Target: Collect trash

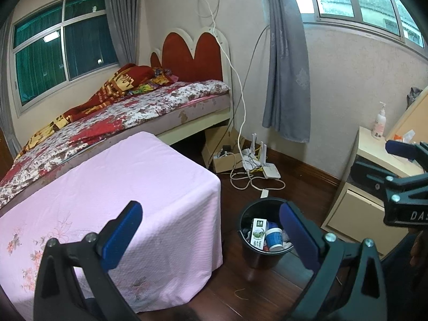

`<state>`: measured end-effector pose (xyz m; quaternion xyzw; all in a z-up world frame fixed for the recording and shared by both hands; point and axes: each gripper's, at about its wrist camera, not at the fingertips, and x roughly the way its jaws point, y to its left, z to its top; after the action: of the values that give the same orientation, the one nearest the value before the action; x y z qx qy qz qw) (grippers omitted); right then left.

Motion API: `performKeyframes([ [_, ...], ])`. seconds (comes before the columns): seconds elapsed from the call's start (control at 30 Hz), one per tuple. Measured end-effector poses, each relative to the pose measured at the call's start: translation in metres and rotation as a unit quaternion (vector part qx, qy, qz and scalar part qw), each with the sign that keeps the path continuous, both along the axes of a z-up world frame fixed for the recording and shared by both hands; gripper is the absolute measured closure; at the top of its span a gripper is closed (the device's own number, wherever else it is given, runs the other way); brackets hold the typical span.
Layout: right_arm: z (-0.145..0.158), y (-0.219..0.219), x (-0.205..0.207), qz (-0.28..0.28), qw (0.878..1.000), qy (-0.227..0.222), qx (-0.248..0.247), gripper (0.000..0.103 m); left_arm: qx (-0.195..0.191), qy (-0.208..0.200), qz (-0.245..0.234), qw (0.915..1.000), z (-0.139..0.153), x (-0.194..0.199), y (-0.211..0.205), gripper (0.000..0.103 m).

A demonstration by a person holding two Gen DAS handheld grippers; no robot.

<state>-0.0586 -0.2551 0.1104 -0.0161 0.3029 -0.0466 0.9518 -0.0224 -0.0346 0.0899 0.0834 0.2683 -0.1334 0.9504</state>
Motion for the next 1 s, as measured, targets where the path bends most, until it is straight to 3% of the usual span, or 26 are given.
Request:
performKeyframes([
  [1.0,-0.0001,0.0002,-0.0017,-0.003,1.0,0.001,0.001,0.0,0.002,-0.003,-0.002,1.0,-0.0004,0.0,0.0036,0.0],
])
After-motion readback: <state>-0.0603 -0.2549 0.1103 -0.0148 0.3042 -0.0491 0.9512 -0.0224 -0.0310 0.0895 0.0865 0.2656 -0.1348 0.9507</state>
